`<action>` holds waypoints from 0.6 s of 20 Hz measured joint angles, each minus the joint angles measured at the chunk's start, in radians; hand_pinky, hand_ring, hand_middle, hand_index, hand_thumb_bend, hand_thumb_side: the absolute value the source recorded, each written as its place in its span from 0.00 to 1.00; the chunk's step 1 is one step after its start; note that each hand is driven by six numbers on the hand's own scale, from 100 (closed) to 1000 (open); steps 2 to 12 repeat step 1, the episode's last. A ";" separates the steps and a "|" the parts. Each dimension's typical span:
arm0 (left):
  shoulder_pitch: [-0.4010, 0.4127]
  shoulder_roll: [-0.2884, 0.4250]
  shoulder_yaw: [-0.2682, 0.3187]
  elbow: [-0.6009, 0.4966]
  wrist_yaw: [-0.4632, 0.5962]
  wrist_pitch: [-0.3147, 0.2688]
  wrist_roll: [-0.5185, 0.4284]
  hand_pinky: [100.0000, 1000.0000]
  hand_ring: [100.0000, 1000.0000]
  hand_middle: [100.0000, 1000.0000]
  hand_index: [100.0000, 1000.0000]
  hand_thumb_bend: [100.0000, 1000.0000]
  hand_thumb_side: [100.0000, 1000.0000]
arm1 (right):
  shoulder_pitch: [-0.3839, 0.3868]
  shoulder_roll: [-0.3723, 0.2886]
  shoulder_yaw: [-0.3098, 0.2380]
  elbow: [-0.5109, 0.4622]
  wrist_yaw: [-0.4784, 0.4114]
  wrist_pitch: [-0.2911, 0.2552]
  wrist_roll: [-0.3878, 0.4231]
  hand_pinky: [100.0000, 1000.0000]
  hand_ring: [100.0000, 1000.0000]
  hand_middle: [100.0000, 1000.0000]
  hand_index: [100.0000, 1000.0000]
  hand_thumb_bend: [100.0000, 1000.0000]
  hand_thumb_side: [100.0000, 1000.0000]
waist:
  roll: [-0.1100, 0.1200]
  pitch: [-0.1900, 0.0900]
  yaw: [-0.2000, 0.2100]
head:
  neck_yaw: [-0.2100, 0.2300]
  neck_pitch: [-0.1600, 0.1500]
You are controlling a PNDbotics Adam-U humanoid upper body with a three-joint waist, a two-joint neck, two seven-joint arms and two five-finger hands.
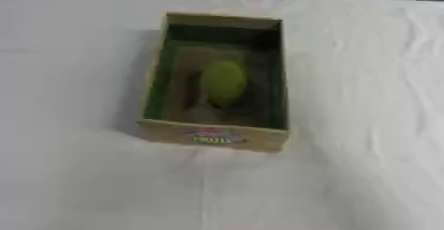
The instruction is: Pick up objects on the table and place them in the box.
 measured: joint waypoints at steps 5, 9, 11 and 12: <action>0.022 0.000 0.016 -0.009 0.013 -0.015 0.033 0.52 0.76 0.65 0.82 0.00 0.52 | -0.001 0.000 0.003 0.000 0.000 0.001 0.001 0.83 0.73 0.53 0.80 0.00 0.30 | -0.003 0.002 0.002 | -0.003 -0.003; 0.022 0.000 0.016 -0.009 0.013 -0.015 0.033 0.52 0.76 0.65 0.82 0.00 0.52 | -0.001 0.000 0.003 0.000 0.000 0.001 0.001 0.83 0.73 0.53 0.80 0.00 0.30 | -0.003 0.002 0.002 | -0.003 -0.003; 0.022 0.000 0.016 -0.009 0.013 -0.015 0.033 0.52 0.76 0.65 0.82 0.00 0.52 | -0.001 0.000 0.003 0.000 0.000 0.001 0.001 0.83 0.73 0.53 0.80 0.00 0.30 | -0.003 0.002 0.002 | -0.003 -0.003; 0.022 0.000 0.016 -0.009 0.013 -0.015 0.033 0.52 0.76 0.65 0.82 0.00 0.52 | -0.001 0.000 0.003 0.000 0.000 0.001 0.001 0.83 0.73 0.53 0.80 0.00 0.30 | -0.003 0.002 0.002 | -0.003 -0.003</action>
